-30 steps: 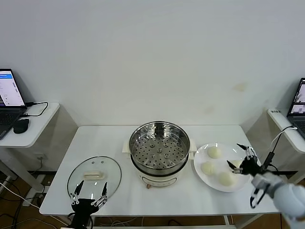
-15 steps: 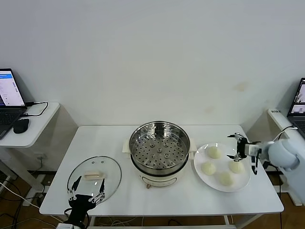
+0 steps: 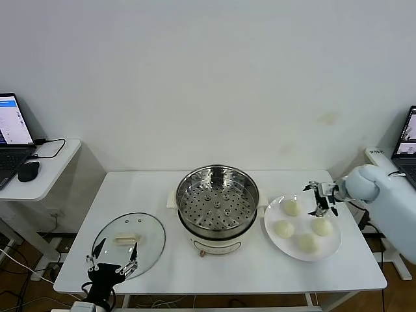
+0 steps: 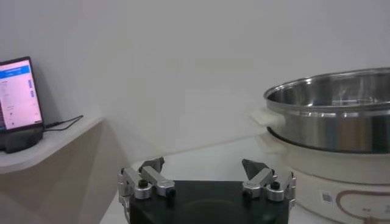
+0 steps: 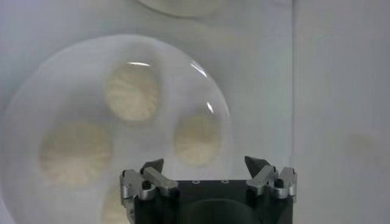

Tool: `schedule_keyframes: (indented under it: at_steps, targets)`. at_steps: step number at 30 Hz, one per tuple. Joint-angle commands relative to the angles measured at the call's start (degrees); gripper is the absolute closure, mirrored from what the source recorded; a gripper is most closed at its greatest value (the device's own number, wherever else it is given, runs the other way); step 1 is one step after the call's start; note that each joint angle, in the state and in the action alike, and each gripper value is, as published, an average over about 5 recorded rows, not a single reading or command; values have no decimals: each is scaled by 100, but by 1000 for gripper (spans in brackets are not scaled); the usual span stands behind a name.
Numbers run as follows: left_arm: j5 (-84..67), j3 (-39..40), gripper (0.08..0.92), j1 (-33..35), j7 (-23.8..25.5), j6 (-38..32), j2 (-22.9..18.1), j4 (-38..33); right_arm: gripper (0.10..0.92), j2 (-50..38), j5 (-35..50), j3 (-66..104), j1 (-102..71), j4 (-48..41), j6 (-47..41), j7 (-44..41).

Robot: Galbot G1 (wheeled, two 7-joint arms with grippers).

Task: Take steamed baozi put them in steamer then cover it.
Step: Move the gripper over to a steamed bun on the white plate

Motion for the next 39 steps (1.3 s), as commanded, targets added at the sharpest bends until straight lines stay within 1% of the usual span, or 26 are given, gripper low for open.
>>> schedule_keyframes:
  at_steps: [1, 16, 23, 31, 39]
  targets:
    - [-6, -103, 177, 49, 14, 5, 23, -16, 203, 643, -315, -532, 487, -857, 47, -144]
    - [-9, -177, 177, 122, 30, 4, -8, -66, 213, 1042, -850, -416, 351, -1310, 5, -79]
    - [-4, -184, 177, 83, 34, 5, 2, -37, 278, 1098, -907, -381, 327, -1407, -3, -44]
    - [0, -163, 177, 60, 36, 4, -17, -42, 330, 1192, -912, -361, 318, -1507, -5, 42]
    - [5, -166, 177, 88, 33, -8, -9, -65, 408, 1163, -872, -345, 298, -1445, 17, 85]
